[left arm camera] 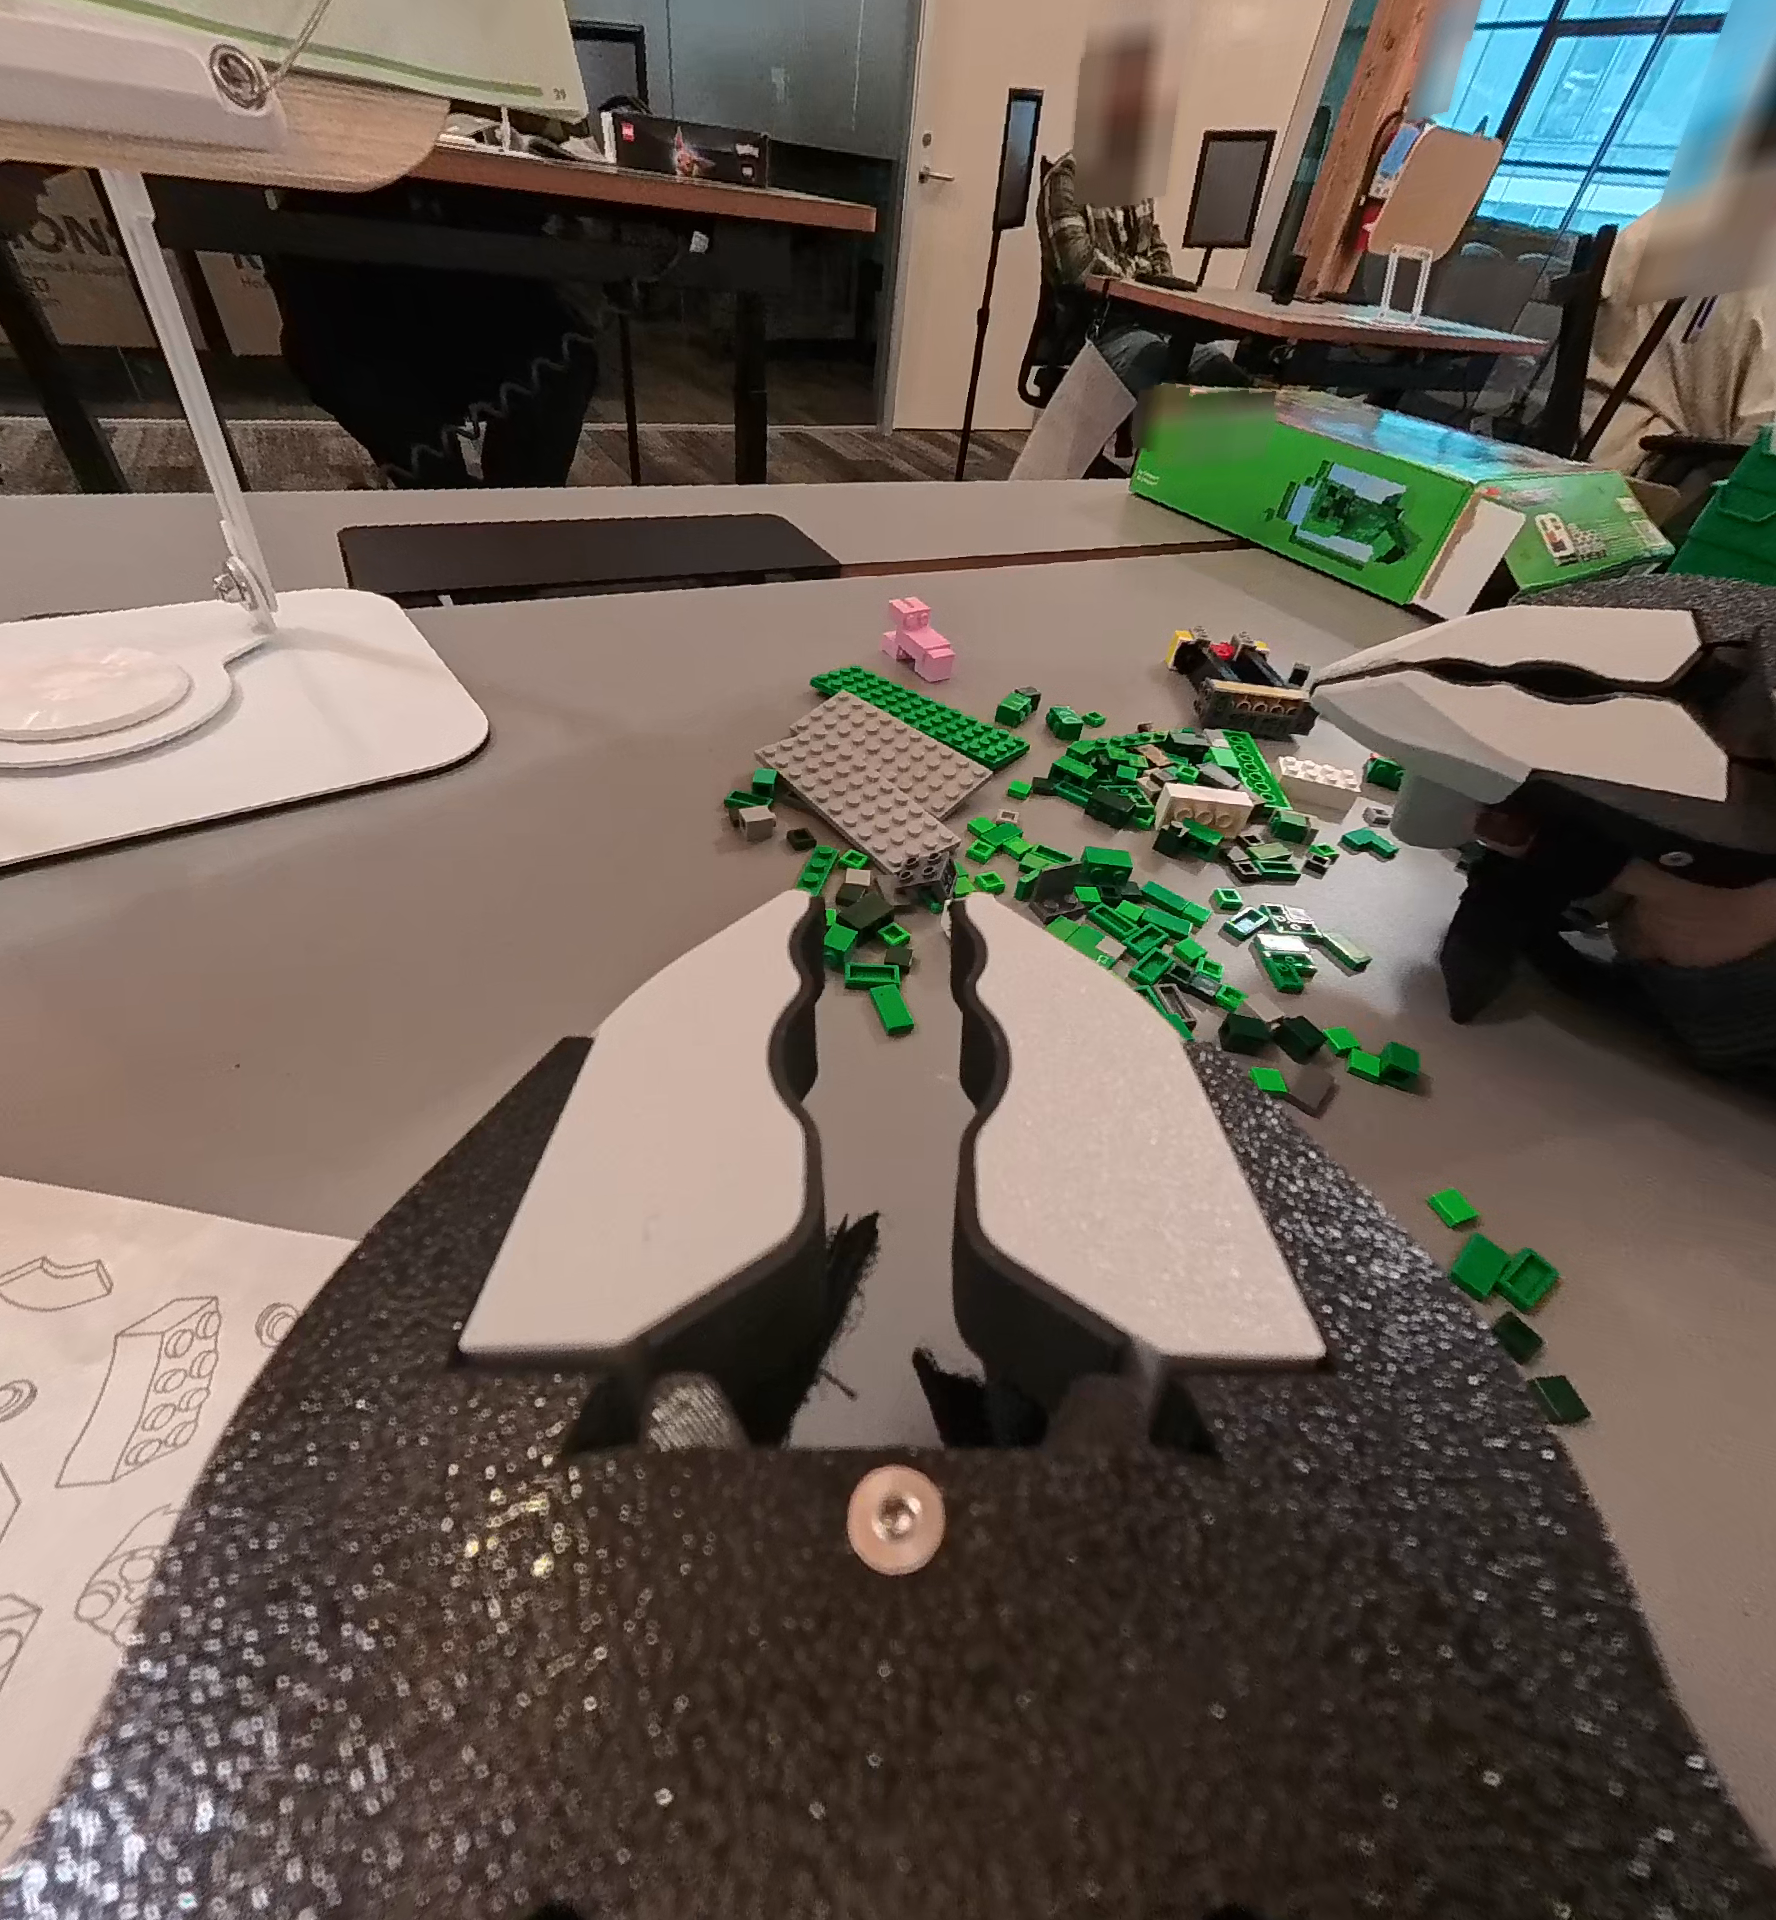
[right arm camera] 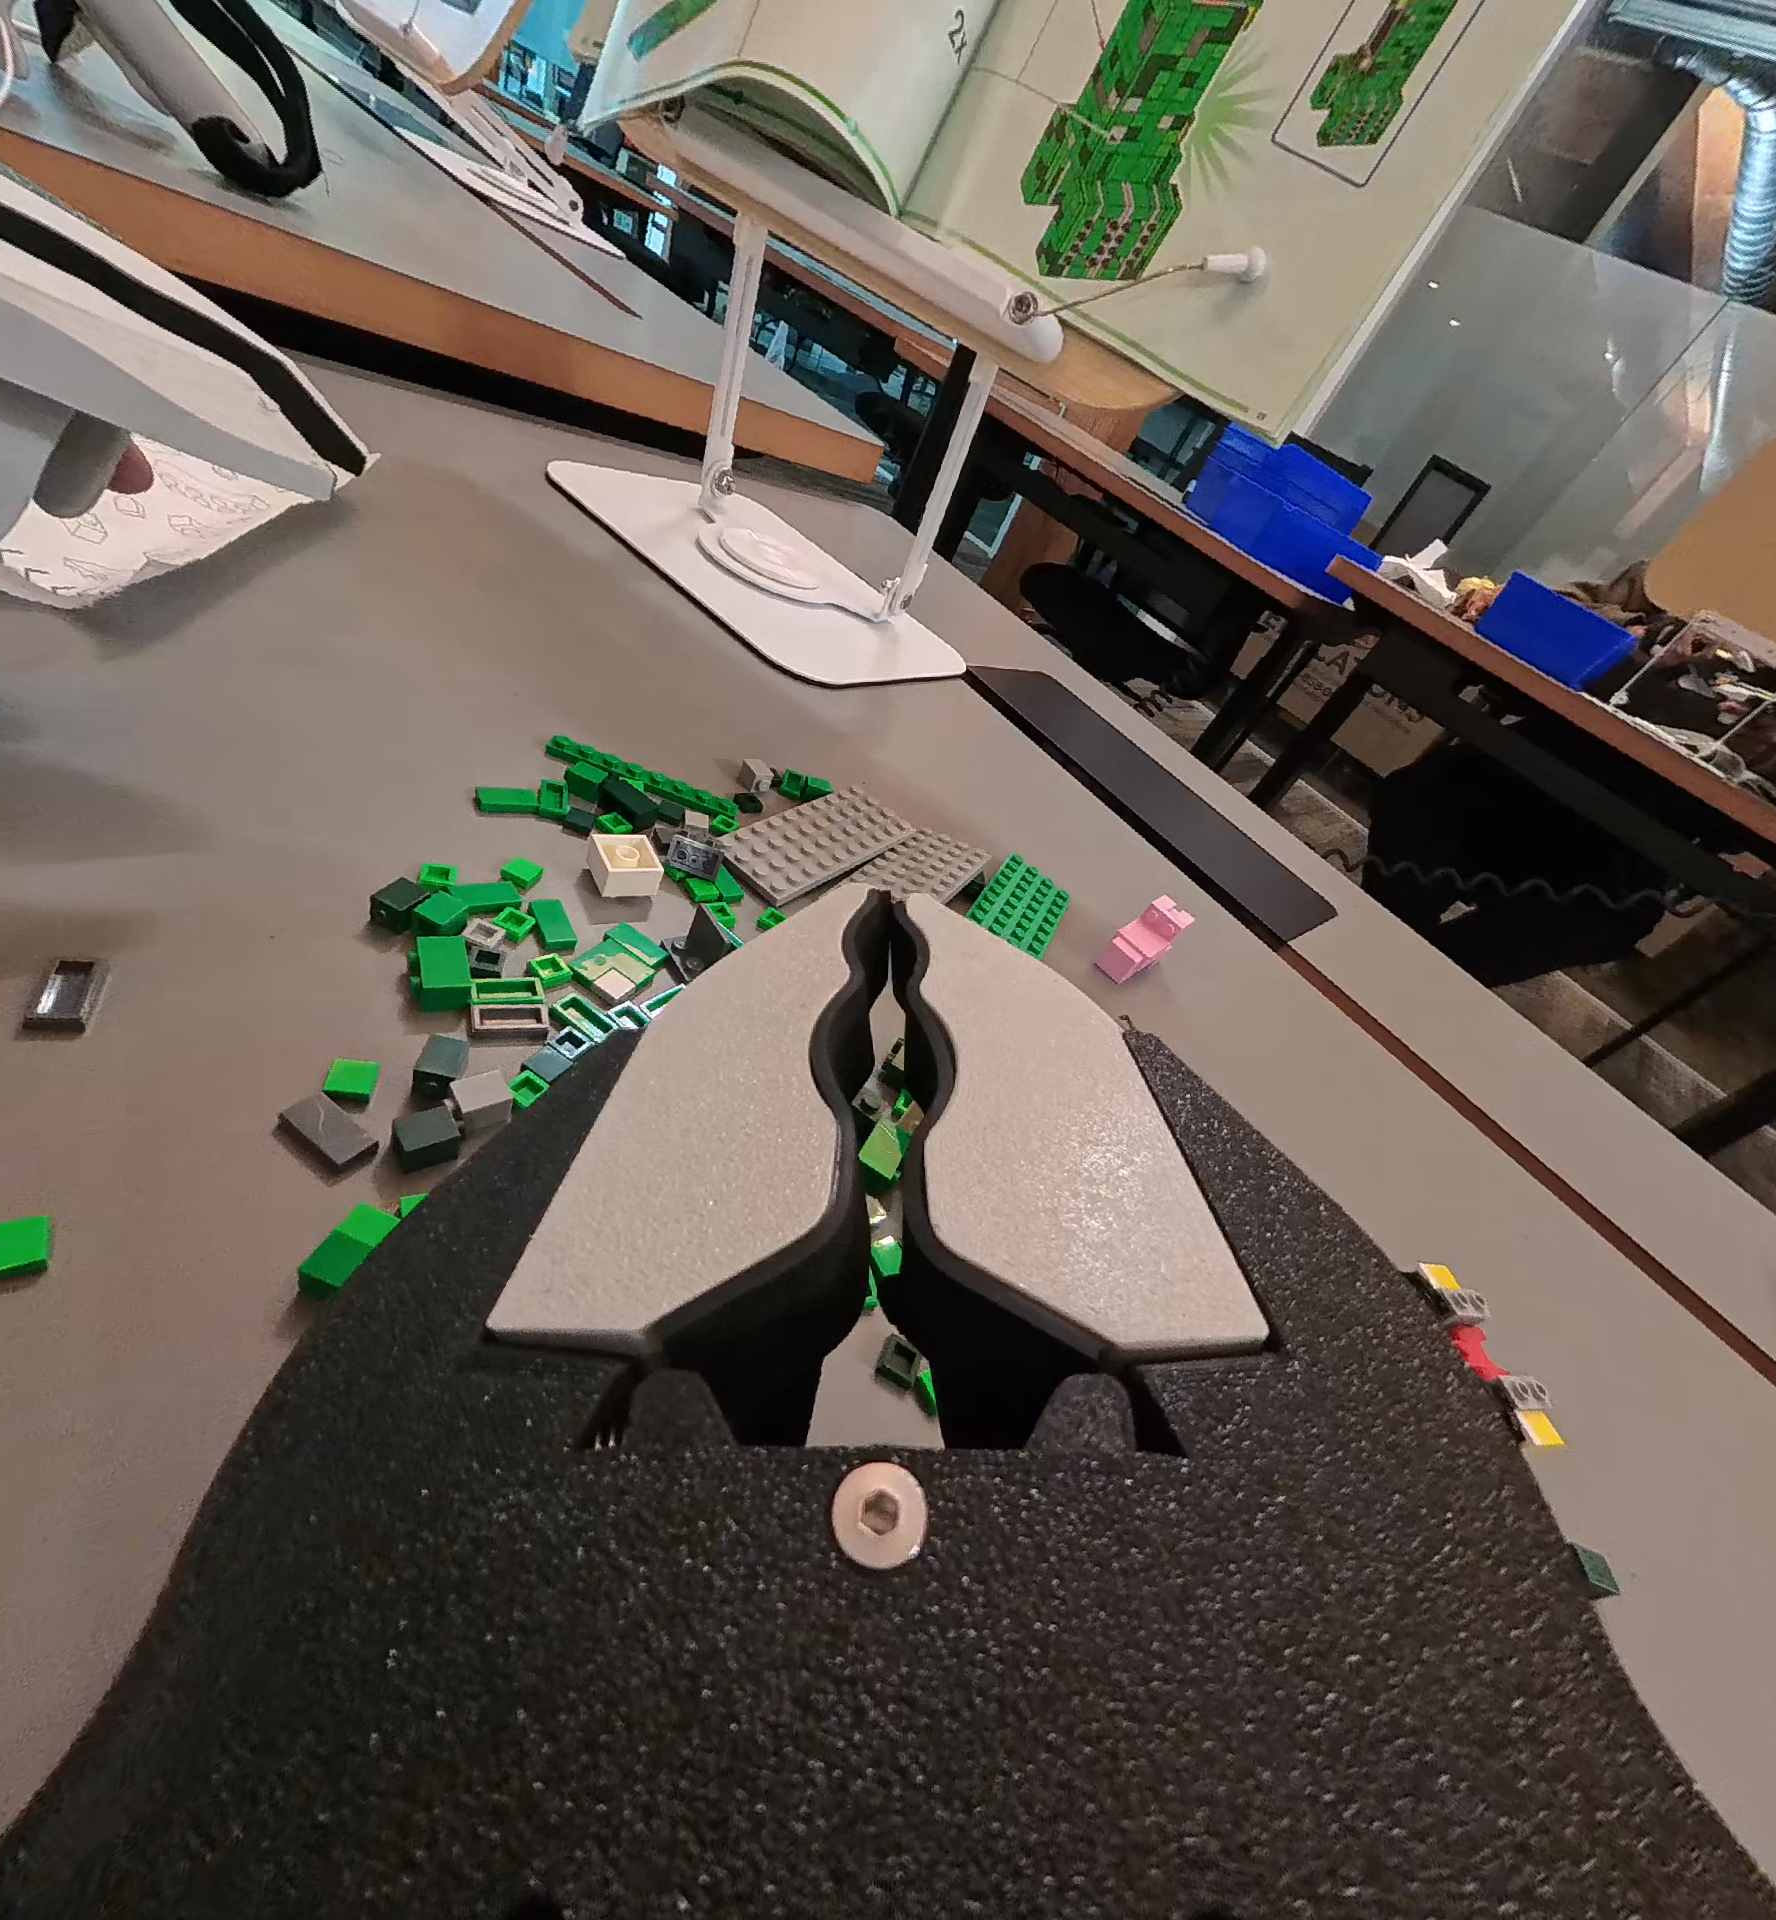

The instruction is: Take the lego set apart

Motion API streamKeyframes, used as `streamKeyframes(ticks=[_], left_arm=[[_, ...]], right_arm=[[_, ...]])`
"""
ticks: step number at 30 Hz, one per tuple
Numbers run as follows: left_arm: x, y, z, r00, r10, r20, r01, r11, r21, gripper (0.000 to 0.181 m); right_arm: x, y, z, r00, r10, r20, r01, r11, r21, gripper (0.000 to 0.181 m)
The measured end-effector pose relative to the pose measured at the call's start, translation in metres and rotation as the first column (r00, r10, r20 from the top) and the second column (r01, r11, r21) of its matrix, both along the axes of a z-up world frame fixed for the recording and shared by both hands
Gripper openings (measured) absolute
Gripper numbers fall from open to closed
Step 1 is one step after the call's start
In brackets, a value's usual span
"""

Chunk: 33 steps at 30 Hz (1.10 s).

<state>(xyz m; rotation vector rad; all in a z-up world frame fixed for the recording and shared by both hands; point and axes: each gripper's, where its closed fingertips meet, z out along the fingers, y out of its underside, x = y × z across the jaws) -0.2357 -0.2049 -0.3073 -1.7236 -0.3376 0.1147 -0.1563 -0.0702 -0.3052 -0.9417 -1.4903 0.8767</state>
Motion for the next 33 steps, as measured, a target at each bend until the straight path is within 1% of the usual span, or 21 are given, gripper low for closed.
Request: streamKeyframes(ticks=[23, 25, 27, 29, 32, 33], left_arm=[[0.001, 0.000, -0.001, 1.000, -0.003, -0.002, 0.003, 1.000, -0.006, 0.022], [0.001, 0.001, -0.001, 1.000, -0.003, -0.005, 0.003, 1.000, -0.008, 0.021], [0.001, 0.001, -0.001, 1.000, -0.004, -0.007, 0.004, 1.000, -0.009, 0.021], [0.001, 0.001, -0.001, 1.000, -0.006, -0.007, 0.006, 1.000, -0.009, 0.020], [0.001, 0.001, -0.001, 1.000, -0.007, -0.003, 0.007, 1.000, -0.008, 0.020], [0.001, 0.001, -0.001, 1.000, -0.004, -0.002, 0.004, 1.000, -0.007, 0.020]], right_arm=[[0.000, 0.000, 0.005, 0.999, -0.006, -0.048, 0.008, 0.999, 0.043, 0.000], [0.001, 0.002, 0.006, 0.999, 0.006, -0.034, -0.003, 0.997, 0.080, 0.000], [0.005, 0.007, 0.008, 1.000, -0.003, -0.010, 0.004, 0.989, 0.147, 0.000], [0.010, 0.006, 0.006, 0.998, 0.045, 0.054, -0.054, 0.983, 0.173, 0.000], [0.019, -0.008, -0.006, 0.965, 0.174, 0.197, -0.198, 0.974, 0.110, 0.000], [0.021, -0.010, -0.008, 0.955, 0.196, 0.220, -0.222, 0.970, 0.096, 0.000]])
